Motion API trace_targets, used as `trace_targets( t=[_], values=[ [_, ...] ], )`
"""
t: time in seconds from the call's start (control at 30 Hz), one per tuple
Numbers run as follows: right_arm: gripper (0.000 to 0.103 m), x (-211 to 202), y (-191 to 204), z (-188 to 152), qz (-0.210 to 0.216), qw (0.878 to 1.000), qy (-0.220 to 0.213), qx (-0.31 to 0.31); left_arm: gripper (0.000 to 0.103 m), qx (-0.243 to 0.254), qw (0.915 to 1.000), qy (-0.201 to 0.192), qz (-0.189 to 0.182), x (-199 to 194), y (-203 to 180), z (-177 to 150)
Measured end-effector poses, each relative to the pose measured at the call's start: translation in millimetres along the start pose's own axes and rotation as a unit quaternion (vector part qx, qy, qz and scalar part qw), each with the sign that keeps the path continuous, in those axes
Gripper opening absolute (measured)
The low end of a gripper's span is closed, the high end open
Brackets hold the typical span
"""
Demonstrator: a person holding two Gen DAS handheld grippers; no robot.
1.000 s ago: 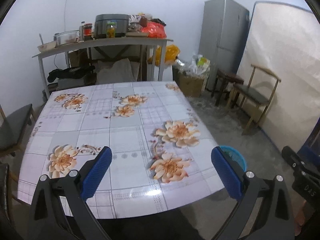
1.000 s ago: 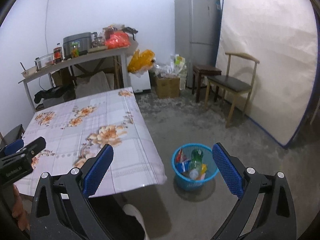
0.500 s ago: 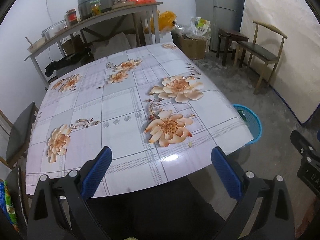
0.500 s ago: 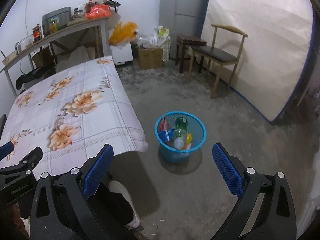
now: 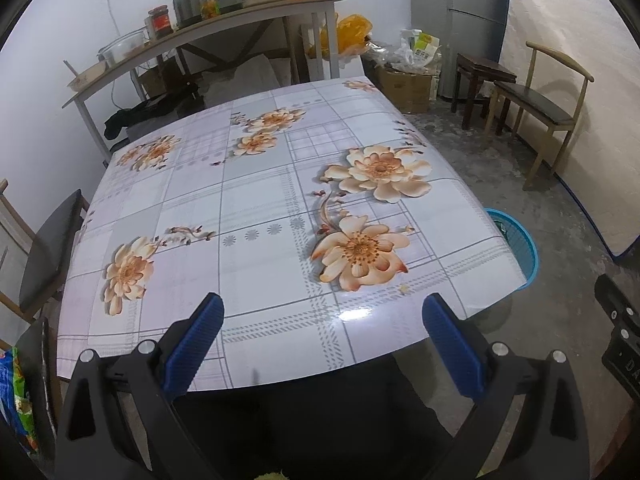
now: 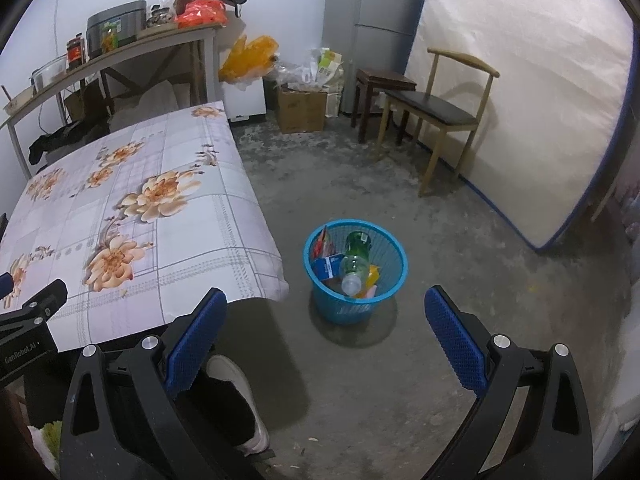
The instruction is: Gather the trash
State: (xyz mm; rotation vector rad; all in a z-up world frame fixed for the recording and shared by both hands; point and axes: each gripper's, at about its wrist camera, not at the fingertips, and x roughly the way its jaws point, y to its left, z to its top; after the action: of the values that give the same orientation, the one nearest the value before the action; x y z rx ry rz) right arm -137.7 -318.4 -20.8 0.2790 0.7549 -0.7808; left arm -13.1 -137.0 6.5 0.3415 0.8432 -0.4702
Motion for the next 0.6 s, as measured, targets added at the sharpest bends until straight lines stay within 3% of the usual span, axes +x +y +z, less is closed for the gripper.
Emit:
trace_targets(
  t=[0.33, 0.6],
  values=[
    [0.095, -1.7, 8.1, 0.9, 0.011, 1.000, 0.001, -0.015, 0.097, 0.001, 0.9999, 0.000, 0.010, -1.3, 8.3, -2.7],
    [0.095, 1.3, -6.9, 3.4, -0.002, 1.000, 0.002, 0.001, 0.097, 0.025, 0.9995, -0.007, -0.019, -5.7, -4.5, -3.7]
  ],
)
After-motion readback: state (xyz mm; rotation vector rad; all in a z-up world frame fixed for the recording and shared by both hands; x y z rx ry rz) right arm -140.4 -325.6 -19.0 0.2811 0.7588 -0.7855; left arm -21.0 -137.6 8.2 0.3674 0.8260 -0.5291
